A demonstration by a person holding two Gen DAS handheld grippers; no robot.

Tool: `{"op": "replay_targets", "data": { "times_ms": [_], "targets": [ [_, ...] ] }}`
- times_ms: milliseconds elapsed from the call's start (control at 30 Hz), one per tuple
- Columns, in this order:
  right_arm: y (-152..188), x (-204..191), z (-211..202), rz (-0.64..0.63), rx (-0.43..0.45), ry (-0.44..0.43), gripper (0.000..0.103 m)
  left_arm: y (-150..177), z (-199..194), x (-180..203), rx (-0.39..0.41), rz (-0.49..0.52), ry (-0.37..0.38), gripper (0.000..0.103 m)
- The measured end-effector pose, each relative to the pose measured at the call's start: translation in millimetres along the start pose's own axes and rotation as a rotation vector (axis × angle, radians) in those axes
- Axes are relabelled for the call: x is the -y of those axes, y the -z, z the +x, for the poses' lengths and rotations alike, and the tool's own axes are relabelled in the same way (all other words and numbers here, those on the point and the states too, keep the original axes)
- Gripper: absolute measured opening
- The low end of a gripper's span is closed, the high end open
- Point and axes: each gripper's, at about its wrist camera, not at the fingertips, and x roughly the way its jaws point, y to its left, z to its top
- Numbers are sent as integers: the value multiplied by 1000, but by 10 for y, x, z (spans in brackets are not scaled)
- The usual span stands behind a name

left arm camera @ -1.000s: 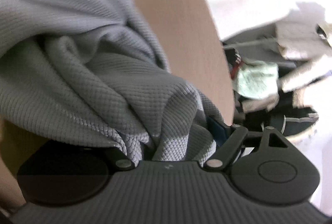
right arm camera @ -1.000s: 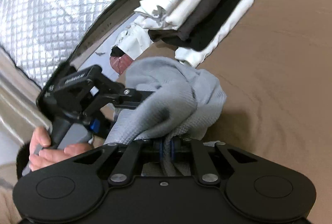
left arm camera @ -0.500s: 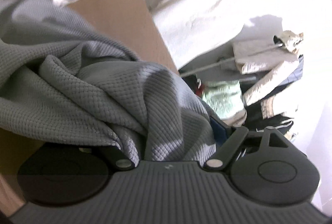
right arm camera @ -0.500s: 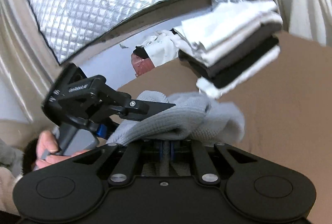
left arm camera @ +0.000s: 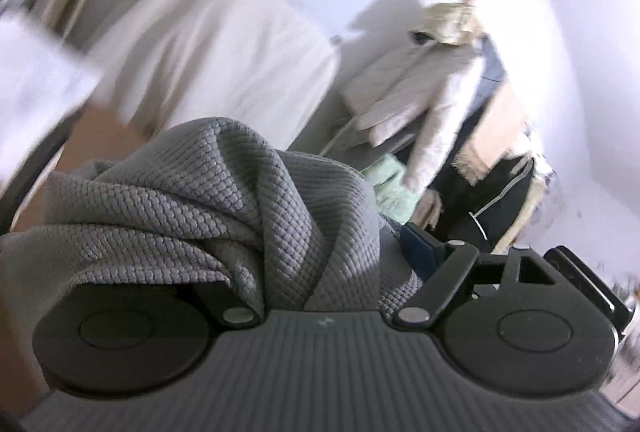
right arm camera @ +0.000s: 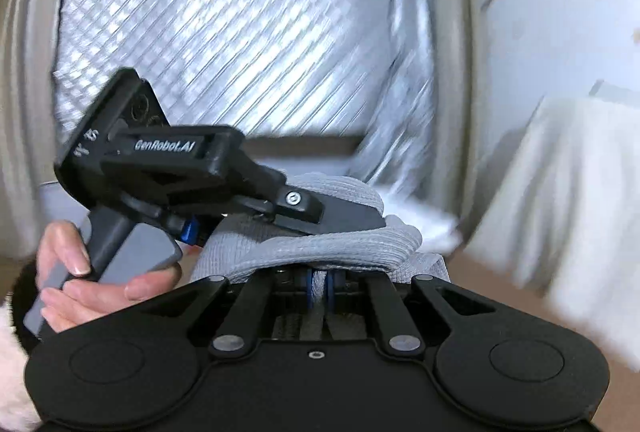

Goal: Fold clothes

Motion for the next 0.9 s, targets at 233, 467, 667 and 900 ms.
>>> {"op": "replay_targets", "data": {
  "times_ms": [233,467,667,900],
  "targets": [
    [614,328,27,-27,-117,324,8,595,477,-502,-275,41,-308,82],
    [2464,1058,617,49,-735,717,6,1815,927,-1840,-679,-155,-639,66],
    [2298,1033,802,-234,-919,706,6,1572,769,-1898,-546,-194,-588,78],
    [1430,1205,964,-328,-935,715,5,1528,563,-2061,-408,-239,-600,78]
  ]
}}
